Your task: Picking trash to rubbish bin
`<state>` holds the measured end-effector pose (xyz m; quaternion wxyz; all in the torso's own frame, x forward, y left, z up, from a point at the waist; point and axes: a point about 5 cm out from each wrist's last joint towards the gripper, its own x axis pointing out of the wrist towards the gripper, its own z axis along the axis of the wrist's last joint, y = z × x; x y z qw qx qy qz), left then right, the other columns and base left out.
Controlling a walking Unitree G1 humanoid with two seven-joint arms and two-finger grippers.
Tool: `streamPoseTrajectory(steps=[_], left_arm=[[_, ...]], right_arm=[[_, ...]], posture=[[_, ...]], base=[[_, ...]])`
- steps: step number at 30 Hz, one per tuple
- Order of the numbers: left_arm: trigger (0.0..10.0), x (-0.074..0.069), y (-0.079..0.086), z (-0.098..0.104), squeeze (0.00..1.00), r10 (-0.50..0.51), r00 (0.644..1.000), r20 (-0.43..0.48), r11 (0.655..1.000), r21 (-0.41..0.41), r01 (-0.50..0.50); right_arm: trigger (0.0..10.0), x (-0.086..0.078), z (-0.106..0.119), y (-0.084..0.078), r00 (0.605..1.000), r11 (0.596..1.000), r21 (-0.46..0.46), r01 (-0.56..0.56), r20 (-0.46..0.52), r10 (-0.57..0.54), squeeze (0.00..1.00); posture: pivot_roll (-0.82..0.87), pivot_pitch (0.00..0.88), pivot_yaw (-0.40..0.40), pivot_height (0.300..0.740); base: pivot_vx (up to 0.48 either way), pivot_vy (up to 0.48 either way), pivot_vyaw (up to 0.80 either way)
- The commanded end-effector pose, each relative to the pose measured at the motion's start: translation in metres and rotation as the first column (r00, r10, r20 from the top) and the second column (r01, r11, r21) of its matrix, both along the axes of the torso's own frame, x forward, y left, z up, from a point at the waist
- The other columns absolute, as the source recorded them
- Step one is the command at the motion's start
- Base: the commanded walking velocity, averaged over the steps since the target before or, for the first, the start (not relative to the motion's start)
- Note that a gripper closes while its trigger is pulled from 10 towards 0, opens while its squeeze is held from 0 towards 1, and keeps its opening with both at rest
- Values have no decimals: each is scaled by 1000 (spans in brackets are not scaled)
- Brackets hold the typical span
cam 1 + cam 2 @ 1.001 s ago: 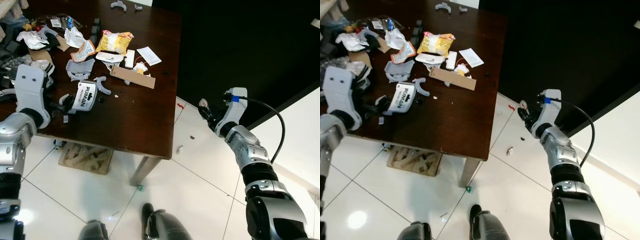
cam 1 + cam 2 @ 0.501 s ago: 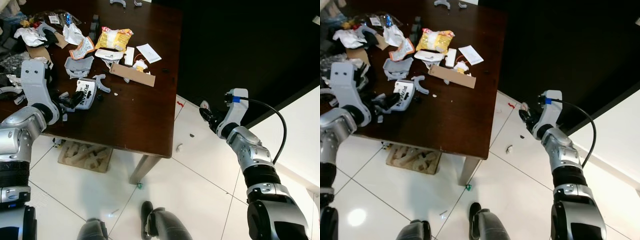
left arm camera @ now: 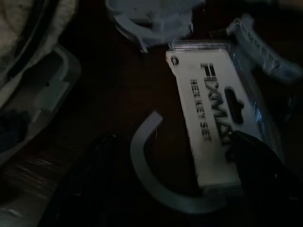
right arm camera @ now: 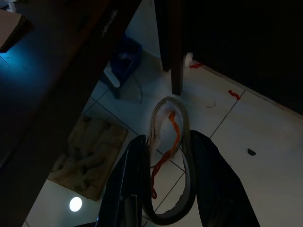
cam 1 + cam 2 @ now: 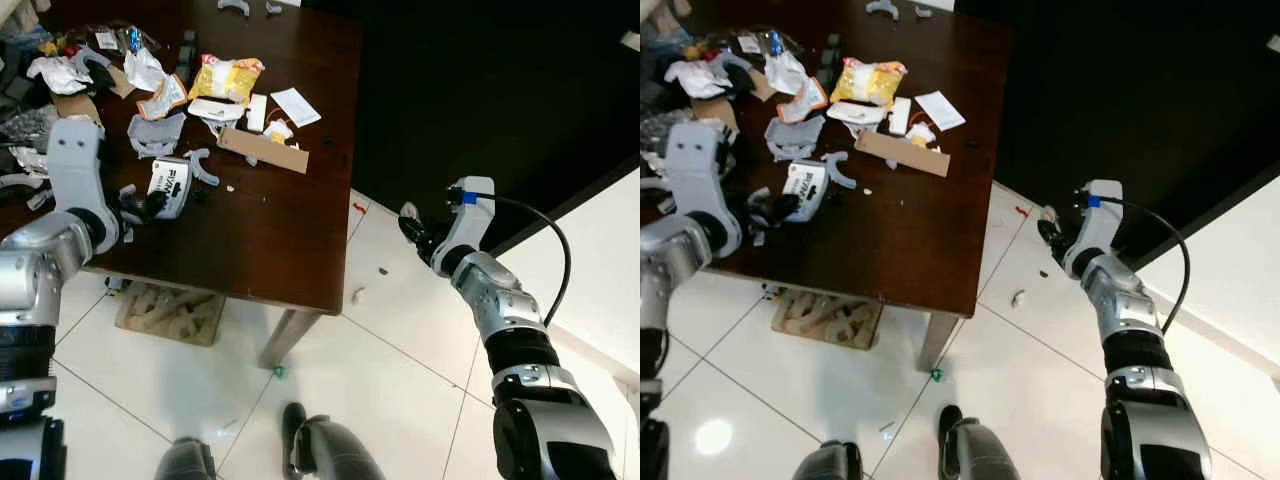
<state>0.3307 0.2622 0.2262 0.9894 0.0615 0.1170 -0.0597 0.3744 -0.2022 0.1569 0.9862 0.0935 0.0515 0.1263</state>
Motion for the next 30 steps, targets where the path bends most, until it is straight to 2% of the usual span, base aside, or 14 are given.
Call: streamPoseTrajectory(steps=[1, 3, 5, 7, 9, 10, 11, 12, 13, 30], left_arm=[[10000, -8, 5, -33, 0, 22, 987, -162, 996, 89, -7], [10000, -10, 4, -34, 0, 21, 985, -174, 989, 146, 5], [10000, -10, 4, -34, 0, 22, 984, -177, 987, 159, 6], [10000, -13, 5, -34, 0, 40, 980, -193, 974, 225, 4], [10000, -13, 6, -35, 0, 45, 979, -196, 973, 232, 2], [9333, -14, 6, -35, 0, 46, 979, -199, 973, 229, 1], [3725, -15, 6, -36, 0, 46, 978, -201, 974, 224, 1], [3725, -15, 6, -37, 0, 45, 978, -203, 975, 224, 2], [0, -16, 6, -38, 0, 45, 977, -207, 975, 224, 3], [0, -28, 2, -56, 0, 61, 971, -231, 986, 163, -23]], right_arm=[[10000, -2, -7, -4, 999, 1000, 8, 17, -30, -17, 0], [10000, -2, -7, -4, 999, 1000, 10, 16, -31, -16, 0], [10000, -1, -7, -4, 999, 1000, 10, 16, -32, -16, 0], [10000, -1, -6, -3, 999, 1000, 16, 16, -31, -16, 0], [10000, 0, -6, -2, 999, 1000, 18, 16, -29, -16, 0], [10000, 0, -6, -2, 999, 1000, 20, 17, -28, -16, 0], [10000, 0, -5, -2, 1000, 1000, 21, 17, -27, -16, 0], [10000, 1, -5, -1, 1000, 1000, 22, 17, -27, -16, 0], [10000, 1, -5, -1, 1000, 1000, 22, 17, -26, -17, 0], [10000, 2, -2, -2, 1000, 1000, 12, 12, -21, -11, 0]], posture=[[148, 316, -155, 740], [152, 314, -156, 740], [152, 314, -156, 740], [158, 308, -153, 740], [160, 305, -152, 740], [160, 305, -152, 740], [160, 305, -152, 740], [160, 305, -152, 740], [160, 305, -152, 740], [155, 300, -164, 740]], base=[[0, 0, 0], [0, 0, 0], [0, 0, 0], [0, 0, 0], [0, 0, 0], [0, 0, 0], [0, 0, 0], [0, 0, 0], [0, 0, 0], [0, 0, 0]])
